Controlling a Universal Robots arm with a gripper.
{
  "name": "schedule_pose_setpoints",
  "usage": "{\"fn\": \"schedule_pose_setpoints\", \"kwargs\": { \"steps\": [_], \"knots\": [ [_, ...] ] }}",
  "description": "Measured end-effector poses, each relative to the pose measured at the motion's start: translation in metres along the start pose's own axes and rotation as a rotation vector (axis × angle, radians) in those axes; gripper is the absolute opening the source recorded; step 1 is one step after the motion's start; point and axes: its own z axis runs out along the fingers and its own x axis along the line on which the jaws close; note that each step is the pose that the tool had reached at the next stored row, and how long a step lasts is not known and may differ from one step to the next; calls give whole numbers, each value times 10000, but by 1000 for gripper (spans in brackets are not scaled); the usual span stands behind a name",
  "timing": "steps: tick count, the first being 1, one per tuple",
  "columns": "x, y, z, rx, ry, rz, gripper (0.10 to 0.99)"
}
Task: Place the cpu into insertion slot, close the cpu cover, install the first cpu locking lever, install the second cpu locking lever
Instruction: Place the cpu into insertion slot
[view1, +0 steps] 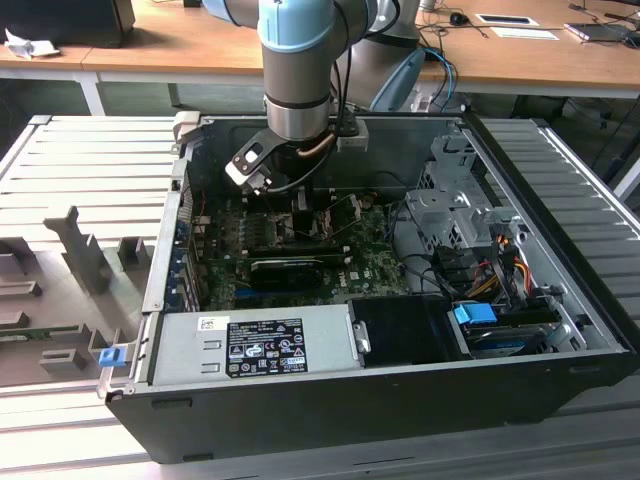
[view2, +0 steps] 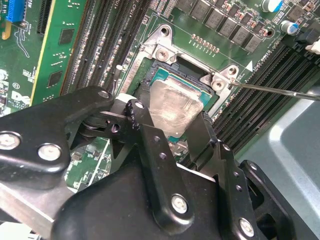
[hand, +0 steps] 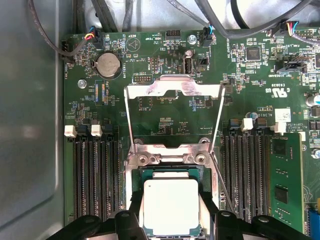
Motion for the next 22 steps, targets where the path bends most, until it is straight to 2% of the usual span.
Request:
{"fn": "schedule_pose_setpoints", "kwargs": {
  "steps": [7,22],
  "knots": [
    [-1,-1,18,2,-25,-2,529],
    [0,-2,27,0,-24,-2,529]
  ]
}}
